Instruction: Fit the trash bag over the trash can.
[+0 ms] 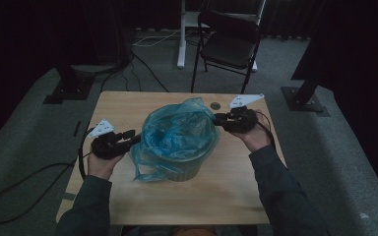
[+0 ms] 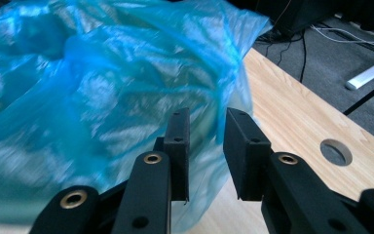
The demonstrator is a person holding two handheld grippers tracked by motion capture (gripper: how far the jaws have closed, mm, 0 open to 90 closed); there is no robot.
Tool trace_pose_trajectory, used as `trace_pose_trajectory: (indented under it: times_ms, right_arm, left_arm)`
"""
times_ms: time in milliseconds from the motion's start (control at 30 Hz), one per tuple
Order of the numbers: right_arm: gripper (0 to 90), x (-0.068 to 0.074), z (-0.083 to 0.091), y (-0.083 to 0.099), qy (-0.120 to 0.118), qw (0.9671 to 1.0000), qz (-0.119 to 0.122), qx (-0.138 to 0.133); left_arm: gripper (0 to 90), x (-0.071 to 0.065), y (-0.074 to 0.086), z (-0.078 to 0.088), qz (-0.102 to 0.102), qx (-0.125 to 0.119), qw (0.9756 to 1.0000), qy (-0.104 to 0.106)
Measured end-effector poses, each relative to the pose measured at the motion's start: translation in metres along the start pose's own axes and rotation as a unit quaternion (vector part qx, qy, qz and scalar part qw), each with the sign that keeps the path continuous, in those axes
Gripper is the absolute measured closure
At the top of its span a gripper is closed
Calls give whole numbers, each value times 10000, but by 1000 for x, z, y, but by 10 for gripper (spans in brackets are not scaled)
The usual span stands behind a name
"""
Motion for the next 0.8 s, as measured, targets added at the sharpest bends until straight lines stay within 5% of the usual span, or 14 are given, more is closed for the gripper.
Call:
trace_pose_trajectory:
  times_ms: [267,800]
  right_arm:
    - [681,-10,-18,-14,171,9997,-79,-127]
    - [712,-13,-46,-22,-157,9993,-286,164]
  left_arm:
    - [607,4,-1,-8,38,17,10000,-75]
    - [663,14,-9,-22,106,-8,9999,-125]
Point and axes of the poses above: each handheld gripper's, and its own axes: z roughly backward along the jaws, y roughly out of its underside, x roughly to its left, the point moved 6 cm from there along -z, roughly forward along the jaws, and after that the axes turned 7 degrees about y, right-handed, at the moved point
